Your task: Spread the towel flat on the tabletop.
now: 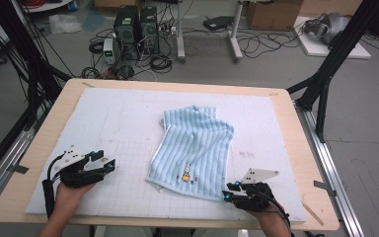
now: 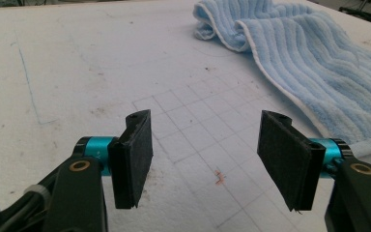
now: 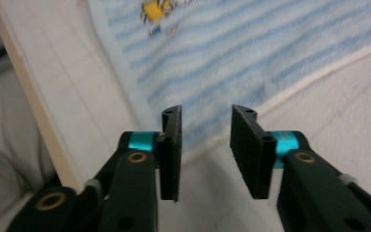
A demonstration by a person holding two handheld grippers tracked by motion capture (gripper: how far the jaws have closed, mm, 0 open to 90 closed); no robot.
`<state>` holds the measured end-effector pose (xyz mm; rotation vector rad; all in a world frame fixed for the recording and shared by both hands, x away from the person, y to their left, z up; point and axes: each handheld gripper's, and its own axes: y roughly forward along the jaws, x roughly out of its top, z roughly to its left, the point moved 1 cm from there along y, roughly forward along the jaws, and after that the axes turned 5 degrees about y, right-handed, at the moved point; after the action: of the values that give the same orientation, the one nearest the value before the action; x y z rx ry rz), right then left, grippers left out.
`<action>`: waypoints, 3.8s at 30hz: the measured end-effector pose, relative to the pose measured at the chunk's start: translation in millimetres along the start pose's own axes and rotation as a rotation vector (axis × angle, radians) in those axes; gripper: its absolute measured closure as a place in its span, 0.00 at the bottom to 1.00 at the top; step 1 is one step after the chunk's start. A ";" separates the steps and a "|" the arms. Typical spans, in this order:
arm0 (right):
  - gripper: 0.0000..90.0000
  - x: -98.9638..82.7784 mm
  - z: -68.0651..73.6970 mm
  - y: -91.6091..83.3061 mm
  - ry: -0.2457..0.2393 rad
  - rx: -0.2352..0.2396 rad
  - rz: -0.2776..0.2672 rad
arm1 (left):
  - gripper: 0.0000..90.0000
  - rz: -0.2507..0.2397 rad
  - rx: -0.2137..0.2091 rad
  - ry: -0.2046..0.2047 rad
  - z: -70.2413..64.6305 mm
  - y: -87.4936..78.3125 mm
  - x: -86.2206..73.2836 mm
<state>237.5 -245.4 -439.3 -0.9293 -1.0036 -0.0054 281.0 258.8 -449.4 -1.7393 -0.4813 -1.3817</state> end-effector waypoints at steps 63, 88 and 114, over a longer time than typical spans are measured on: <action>0.43 35.8 -44.4 28.9 0.106 -0.021 -0.153 | 0.52 0.174 -0.255 0.059 -50.4 135.6 49.6; 0.39 37.8 -41.9 34.6 0.125 -0.048 -0.155 | 0.94 0.273 -0.399 0.237 -67.6 80.2 22.1; 0.56 81.9 -10.7 111.6 -0.001 -0.100 -0.043 | 0.50 0.093 -0.188 0.041 -24.0 59.0 36.8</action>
<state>336.8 -149.8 -456.4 -0.9988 -1.0316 -0.0926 321.3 198.6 -436.3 -1.8545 -0.2509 -1.4308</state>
